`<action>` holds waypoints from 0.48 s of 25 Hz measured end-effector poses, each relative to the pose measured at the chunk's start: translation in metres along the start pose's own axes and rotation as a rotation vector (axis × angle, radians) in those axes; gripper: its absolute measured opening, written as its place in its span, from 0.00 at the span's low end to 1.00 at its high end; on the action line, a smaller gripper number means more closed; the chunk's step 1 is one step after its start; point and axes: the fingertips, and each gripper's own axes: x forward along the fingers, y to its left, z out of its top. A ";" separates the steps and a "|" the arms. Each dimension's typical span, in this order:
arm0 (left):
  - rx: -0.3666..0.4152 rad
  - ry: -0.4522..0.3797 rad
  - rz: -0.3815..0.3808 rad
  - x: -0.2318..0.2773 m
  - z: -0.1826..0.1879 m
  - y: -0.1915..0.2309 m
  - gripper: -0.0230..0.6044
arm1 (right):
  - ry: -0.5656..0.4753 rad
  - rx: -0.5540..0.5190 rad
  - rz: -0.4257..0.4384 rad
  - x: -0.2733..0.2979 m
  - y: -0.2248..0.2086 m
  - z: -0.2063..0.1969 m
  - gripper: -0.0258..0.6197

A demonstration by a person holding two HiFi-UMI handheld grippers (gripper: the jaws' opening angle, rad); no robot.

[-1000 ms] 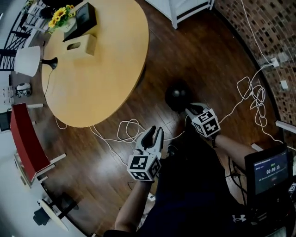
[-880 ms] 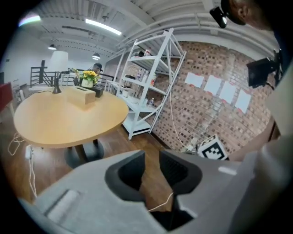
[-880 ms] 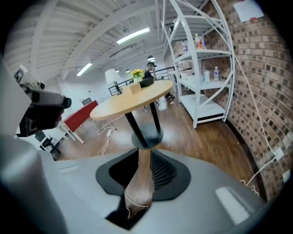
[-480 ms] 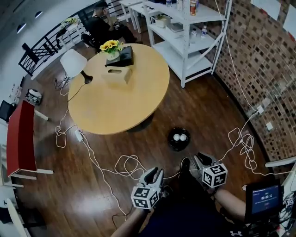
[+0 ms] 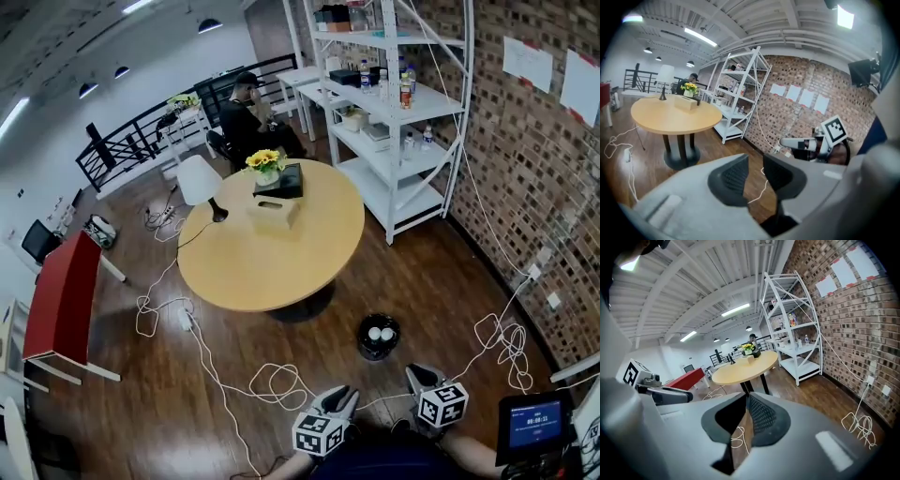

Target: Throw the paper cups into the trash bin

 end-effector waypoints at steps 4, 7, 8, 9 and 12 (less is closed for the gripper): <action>-0.009 -0.085 0.010 0.008 0.031 -0.017 0.19 | -0.048 -0.025 0.016 -0.014 -0.001 0.018 0.08; 0.005 -0.089 -0.005 0.017 0.038 -0.026 0.18 | -0.059 -0.010 0.035 -0.018 -0.003 0.020 0.07; 0.003 -0.089 -0.010 0.019 0.039 -0.029 0.18 | -0.057 0.002 0.038 -0.021 -0.005 0.019 0.07; -0.001 -0.090 -0.014 0.020 0.040 -0.032 0.18 | -0.059 0.008 0.037 -0.025 -0.008 0.018 0.07; -0.003 -0.091 -0.017 0.022 0.040 -0.038 0.18 | -0.091 -0.001 0.022 -0.036 -0.017 0.029 0.06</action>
